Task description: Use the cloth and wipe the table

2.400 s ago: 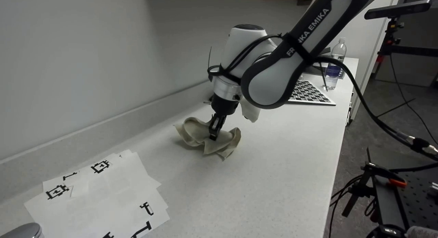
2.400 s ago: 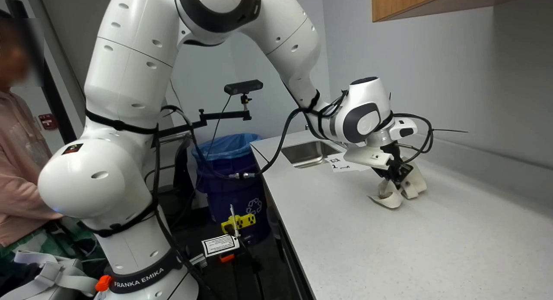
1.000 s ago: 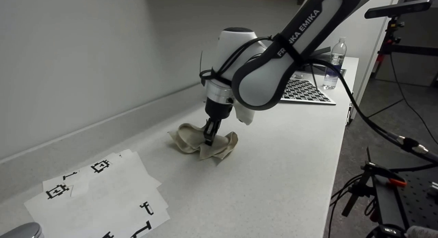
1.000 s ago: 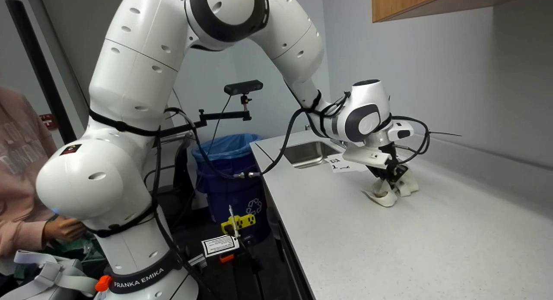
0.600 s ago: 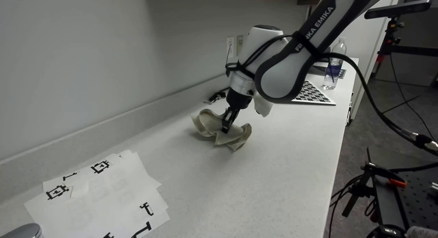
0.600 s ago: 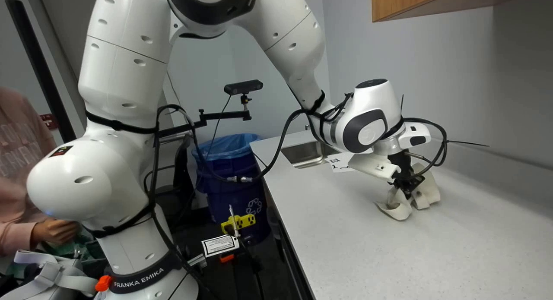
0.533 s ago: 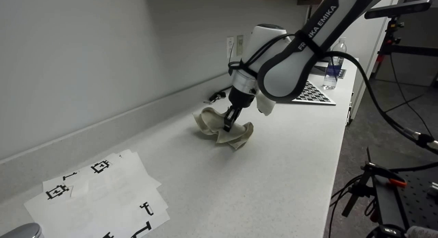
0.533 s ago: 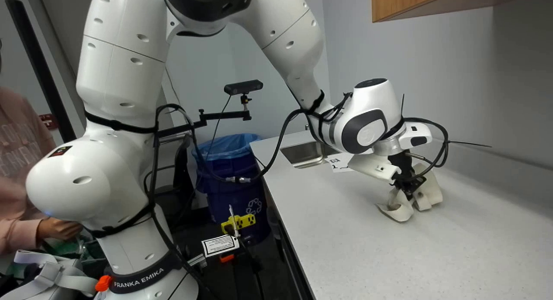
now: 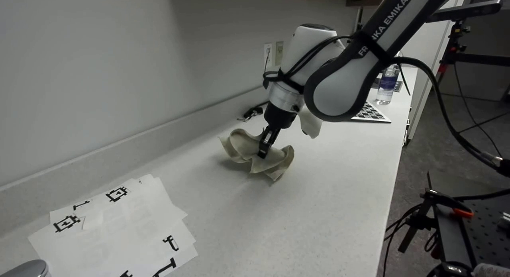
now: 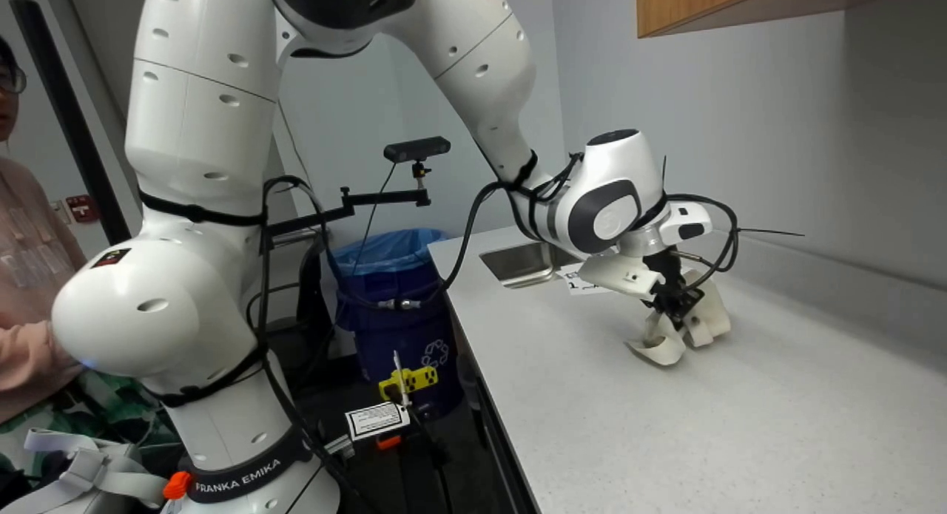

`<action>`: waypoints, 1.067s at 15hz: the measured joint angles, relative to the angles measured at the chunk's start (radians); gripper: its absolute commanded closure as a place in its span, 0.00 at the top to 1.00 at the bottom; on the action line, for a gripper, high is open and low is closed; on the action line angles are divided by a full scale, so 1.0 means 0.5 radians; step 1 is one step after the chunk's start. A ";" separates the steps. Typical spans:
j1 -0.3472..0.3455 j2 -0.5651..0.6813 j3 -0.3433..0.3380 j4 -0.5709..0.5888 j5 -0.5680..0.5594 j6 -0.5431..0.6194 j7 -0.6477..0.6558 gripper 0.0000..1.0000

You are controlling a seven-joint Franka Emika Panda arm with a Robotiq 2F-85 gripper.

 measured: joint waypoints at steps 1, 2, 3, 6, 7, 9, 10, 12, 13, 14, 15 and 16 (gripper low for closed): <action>0.045 -0.005 0.003 -0.001 -0.001 -0.023 0.003 0.02; 0.091 -0.017 0.007 -0.005 -0.002 -0.058 0.007 0.02; 0.140 -0.035 0.009 -0.012 -0.003 -0.099 0.017 0.02; 0.261 -0.141 0.043 -0.071 -0.003 -0.231 0.047 0.02; 0.300 -0.192 0.050 -0.105 -0.008 -0.278 0.062 0.02; 0.377 -0.298 0.052 -0.182 -0.065 -0.361 0.124 0.02; 0.414 -0.353 0.052 -0.225 -0.097 -0.399 0.162 0.02; 0.470 -0.442 0.058 -0.299 -0.158 -0.441 0.225 0.02; 0.488 -0.476 0.067 -0.331 -0.179 -0.446 0.248 0.32; 0.500 -0.506 0.080 -0.361 -0.195 -0.446 0.269 0.35; 0.507 -0.532 0.095 -0.387 -0.199 -0.446 0.280 0.40; 0.510 -0.554 0.112 -0.409 -0.199 -0.446 0.284 0.47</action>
